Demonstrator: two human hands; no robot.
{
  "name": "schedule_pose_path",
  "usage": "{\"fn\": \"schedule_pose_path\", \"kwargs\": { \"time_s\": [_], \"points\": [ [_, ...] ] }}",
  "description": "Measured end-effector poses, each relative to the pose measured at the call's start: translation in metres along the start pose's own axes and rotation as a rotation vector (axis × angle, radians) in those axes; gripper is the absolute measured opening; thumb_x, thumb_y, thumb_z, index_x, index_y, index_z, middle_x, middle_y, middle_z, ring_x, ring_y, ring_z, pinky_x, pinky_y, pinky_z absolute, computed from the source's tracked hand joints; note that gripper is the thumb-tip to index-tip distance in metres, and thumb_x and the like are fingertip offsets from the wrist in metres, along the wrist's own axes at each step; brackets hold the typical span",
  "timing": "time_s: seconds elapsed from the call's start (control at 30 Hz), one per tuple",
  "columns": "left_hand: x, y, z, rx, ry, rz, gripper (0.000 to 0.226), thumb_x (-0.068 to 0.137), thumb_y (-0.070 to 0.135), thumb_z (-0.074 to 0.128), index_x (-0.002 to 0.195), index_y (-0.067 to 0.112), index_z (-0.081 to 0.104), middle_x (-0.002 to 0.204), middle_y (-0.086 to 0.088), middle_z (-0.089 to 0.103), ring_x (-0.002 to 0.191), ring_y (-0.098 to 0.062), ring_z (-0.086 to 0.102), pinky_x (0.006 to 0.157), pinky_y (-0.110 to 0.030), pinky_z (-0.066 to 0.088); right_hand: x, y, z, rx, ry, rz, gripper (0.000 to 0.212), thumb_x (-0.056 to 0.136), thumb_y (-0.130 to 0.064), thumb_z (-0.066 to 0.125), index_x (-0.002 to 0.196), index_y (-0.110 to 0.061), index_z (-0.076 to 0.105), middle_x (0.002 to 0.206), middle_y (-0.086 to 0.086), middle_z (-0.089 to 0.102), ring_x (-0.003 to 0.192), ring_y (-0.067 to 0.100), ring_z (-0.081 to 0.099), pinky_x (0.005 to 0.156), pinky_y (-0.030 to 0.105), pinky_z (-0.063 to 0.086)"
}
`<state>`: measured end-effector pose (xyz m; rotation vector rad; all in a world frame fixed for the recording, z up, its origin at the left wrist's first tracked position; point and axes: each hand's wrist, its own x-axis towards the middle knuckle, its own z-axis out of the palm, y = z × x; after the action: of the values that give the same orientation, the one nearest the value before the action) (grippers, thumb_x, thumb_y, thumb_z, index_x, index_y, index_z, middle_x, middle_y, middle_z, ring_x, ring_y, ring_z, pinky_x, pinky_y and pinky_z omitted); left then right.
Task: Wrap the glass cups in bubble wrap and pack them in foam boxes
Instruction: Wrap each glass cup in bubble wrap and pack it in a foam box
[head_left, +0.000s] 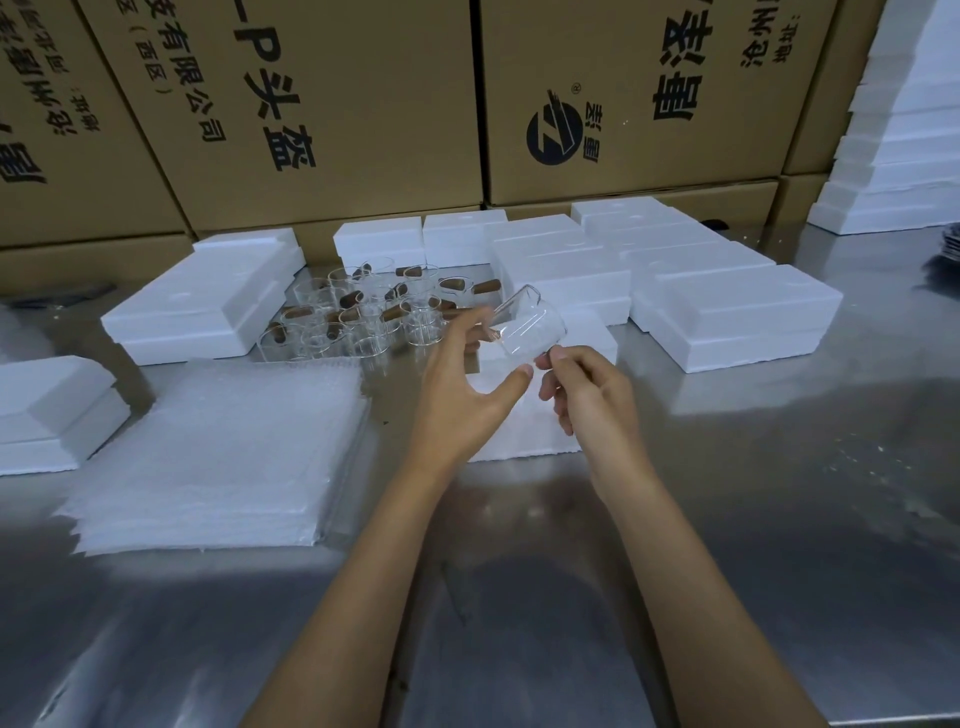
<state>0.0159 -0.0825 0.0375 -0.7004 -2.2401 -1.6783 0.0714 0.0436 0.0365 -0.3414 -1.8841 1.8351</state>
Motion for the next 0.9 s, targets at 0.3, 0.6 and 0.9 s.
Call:
{"fn": "schedule_pose_path", "kwargs": {
  "time_s": [0.3, 0.6, 0.9],
  "points": [
    [0.01, 0.0, -0.017, -0.167, 0.219, -0.224, 0.013, 0.097, 0.019, 0.057, 0.098, 0.024, 0.069, 0.099, 0.008, 0.074, 0.1, -0.008, 0.067, 0.101, -0.041, 0.051, 0.002, 0.007, 0.004, -0.167, 0.059, -0.232, 0.011, 0.099, -0.013, 0.054, 0.095, -0.011, 0.064, 0.066, -0.027, 0.057, 0.07, -0.004, 0.054, 0.065, 0.007, 0.038],
    [0.011, -0.012, -0.118, 0.869, 0.316, -0.572, 0.032, 0.087, 0.012, 0.058, 0.12, 0.011, 0.061, 0.127, -0.021, 0.055, 0.126, -0.039, 0.044, 0.099, -0.045, 0.036, 0.004, 0.015, 0.002, -0.205, 0.166, -0.296, 0.01, 0.1, -0.016, 0.052, 0.091, -0.02, 0.056, 0.073, -0.016, 0.054, 0.07, 0.003, 0.05, 0.066, 0.018, 0.04],
    [0.016, -0.032, -0.136, 0.761, 0.206, -0.775, 0.034, 0.092, 0.02, 0.067, 0.071, 0.01, 0.042, 0.073, -0.007, 0.046, 0.075, -0.029, 0.049, 0.068, -0.03, 0.039, 0.001, 0.011, 0.006, -0.123, 0.17, -0.252, 0.011, 0.101, -0.017, 0.052, 0.092, -0.021, 0.057, 0.074, -0.014, 0.057, 0.069, 0.002, 0.051, 0.064, 0.013, 0.04]
  ]
}}
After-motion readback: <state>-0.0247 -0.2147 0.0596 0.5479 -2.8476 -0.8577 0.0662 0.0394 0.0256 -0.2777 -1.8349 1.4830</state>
